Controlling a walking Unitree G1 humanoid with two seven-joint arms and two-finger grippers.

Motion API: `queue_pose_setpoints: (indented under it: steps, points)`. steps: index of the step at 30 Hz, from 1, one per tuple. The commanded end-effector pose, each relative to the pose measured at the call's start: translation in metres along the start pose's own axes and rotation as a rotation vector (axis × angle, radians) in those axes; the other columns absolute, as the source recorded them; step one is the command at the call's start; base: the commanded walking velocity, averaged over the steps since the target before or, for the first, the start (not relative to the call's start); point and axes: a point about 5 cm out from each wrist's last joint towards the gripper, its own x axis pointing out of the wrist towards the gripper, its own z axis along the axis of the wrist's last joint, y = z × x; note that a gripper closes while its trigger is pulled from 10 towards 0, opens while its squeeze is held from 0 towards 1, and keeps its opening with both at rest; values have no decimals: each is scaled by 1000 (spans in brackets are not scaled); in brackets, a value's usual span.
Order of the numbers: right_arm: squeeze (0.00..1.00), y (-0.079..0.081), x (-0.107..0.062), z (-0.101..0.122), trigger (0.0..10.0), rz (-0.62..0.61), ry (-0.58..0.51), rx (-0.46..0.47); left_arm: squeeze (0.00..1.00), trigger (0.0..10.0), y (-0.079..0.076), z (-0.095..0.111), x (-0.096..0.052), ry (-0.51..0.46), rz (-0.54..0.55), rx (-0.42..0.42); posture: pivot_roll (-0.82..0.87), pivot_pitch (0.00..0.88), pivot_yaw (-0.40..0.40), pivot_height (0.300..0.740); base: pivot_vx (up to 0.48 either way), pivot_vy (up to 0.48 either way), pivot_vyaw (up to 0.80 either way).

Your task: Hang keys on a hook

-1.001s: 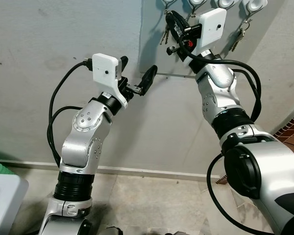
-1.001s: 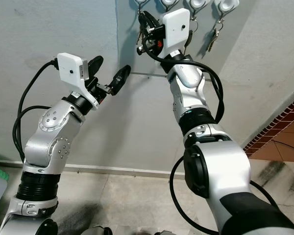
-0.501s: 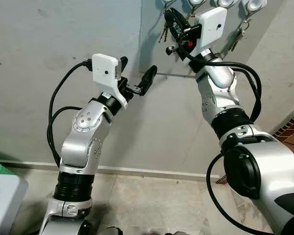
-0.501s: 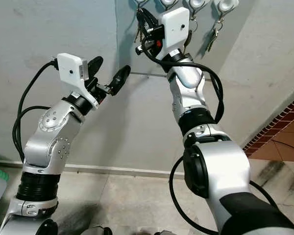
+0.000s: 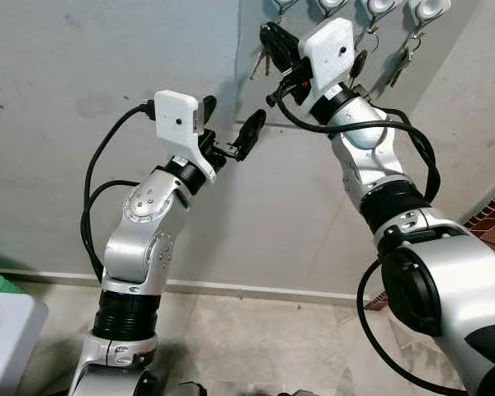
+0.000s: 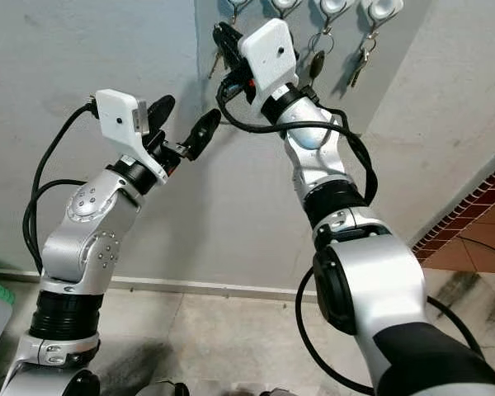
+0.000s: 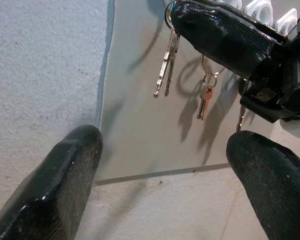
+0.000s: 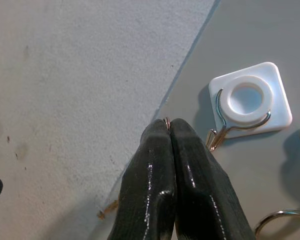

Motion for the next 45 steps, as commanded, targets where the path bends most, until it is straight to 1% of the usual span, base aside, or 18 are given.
queue_pose_setpoints:
  steps: [1, 3, 6, 7, 9, 11, 13, 14, 15, 18, 23, 24, 30, 36, 39, 42, 45]
  points:
    - [0, -6, 1, 4, 10000, -17, -9, -8, 0, 10000, -2, 2, -2, -6, 0, 0, 64, 123, -91, 740, 0, 0, 0]
    - [0, -9, 0, 3, 10000, -48, -4, 8, 0, 10000, -1, 2, -3, -4, 3, 0, 64, 123, -91, 740, 0, 0, 0]
    - [0, -16, 0, 4, 10000, -97, -17, 86, 0, 10000, -1, 2, -4, -3, 5, -1, 66, 128, -91, 740, 0, 0, 0]
    - [0, -19, 0, 4, 10000, -119, -24, 129, 0, 10000, -1, 2, -4, -2, 6, -1, 65, 130, -90, 740, 0, 0, 0]
    - [0, -21, -1, 4, 10000, -139, -23, 152, 0, 10000, -1, 3, -4, -2, 6, -1, 64, 131, -90, 740, 0, 0, 0]
    - [0, -26, -1, 3, 10000, -179, -30, 219, 0, 10000, -1, 3, -4, -2, 6, -2, 64, 134, -90, 740, 0, 0, 0]
    - [0, -27, -2, 3, 10000, -180, -29, 214, 0, 10000, -1, 3, -4, -3, 6, -2, 63, 134, -89, 740, 0, 0, 0]
    - [0, -27, -2, 2, 10000, -187, -30, 233, 0, 10000, -1, 2, -4, -2, 7, -3, 63, 134, -89, 740, 0, 0, 0]
    - [0, -27, -2, 2, 10000, -186, -28, 231, 0, 10000, -1, 2, -4, -2, 7, -4, 62, 136, -89, 740, 0, 0, 0]
    - [0, -26, -2, 1, 10000, -169, -25, 237, 0, 10000, -1, 2, -4, -1, 6, -6, 61, 137, -88, 740, 0, 0, 0]
    - [0, -21, -2, 0, 10000, -126, -16, 236, 0, 10000, -1, 2, -4, 0, 8, -5, 64, 138, -88, 740, 0, 0, 0]
    - [0, -18, -1, -1, 10000, -97, -6, 222, 0, 10000, 0, 3, -4, 0, 10, -6, 65, 138, -87, 740, 0, 0, 0]
    - [0, -10, 1, -2, 10000, -44, -13, 260, 0, 10000, 0, 3, -4, -1, 11, -7, 64, 138, -89, 740, 0, 0, 0]
    - [0, -13, 3, 2, 10000, -69, -33, 262, 0, 10000, 0, 3, -4, 0, 10, -6, 65, 138, -89, 740, 0, 0, 0]
    - [0, -16, 3, 3, 10000, -93, -37, 276, 0, 10000, 0, 3, -4, 1, 10, -4, 66, 139, -90, 740, 0, 0, 0]
    - [0, -21, 4, 4, 10000, -132, -51, 321, 0, 10000, 0, 3, -4, 1, 11, -4, 67, 138, -91, 740, 0, 0, 0]
    - [0, -22, 4, 5, 10000, -136, -55, 328, 0, 10000, 0, 3, -4, 1, 12, -5, 67, 137, -91, 740, 0, 0, 0]
